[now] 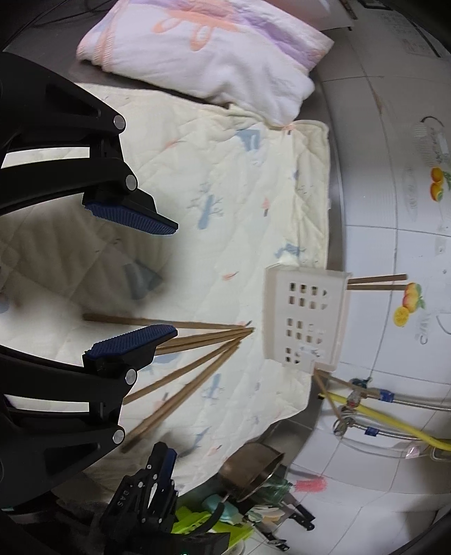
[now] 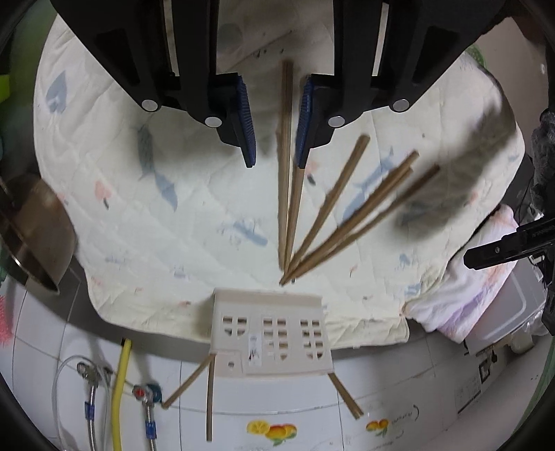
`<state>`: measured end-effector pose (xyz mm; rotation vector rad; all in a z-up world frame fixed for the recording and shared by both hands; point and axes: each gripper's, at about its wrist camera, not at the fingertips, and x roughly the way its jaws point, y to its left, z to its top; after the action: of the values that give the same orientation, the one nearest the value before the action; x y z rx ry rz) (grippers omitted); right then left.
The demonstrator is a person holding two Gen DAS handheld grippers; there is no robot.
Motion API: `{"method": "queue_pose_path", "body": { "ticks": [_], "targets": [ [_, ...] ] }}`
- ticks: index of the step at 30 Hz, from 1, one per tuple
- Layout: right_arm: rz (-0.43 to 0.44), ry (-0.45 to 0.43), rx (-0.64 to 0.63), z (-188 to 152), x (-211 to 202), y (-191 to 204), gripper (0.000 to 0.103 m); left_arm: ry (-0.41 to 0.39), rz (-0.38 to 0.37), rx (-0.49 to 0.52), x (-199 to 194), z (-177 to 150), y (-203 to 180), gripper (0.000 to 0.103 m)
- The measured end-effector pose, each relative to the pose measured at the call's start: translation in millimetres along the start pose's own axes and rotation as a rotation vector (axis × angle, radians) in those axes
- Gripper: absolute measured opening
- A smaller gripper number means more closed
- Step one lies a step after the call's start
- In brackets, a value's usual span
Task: Organize utensils
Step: 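Move both open grippers back down to the remaining chopsticks, then close the left gripper on a chopstick while the right gripper grasps another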
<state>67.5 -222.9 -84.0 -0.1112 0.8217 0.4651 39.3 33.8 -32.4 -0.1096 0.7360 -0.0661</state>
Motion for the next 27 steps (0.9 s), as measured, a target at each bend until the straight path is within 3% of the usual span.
{"method": "queue_pose_path", "body": {
  "ticks": [7,16,23,27],
  "targets": [
    [0.002,0.042,0.003,-15.4,10.5,1.1,0.016,0.042,-0.014,-0.003,8.2,-17.7,-1.0,0.054],
    [0.011,0.07,0.001,-20.3,22.1,5.0,0.011,0.089,-0.047,0.028,18.8,-30.1,-11.2,0.042],
    [0.005,0.068,-0.001,-22.4,23.7,4.3,0.007,0.146,-0.083,0.063,39.0,-37.4,-25.1,0.025],
    [0.01,0.065,0.007,-22.8,22.7,3.0,0.007,0.164,-0.101,0.072,49.5,-36.7,-31.4,0.023]
  ]
}}
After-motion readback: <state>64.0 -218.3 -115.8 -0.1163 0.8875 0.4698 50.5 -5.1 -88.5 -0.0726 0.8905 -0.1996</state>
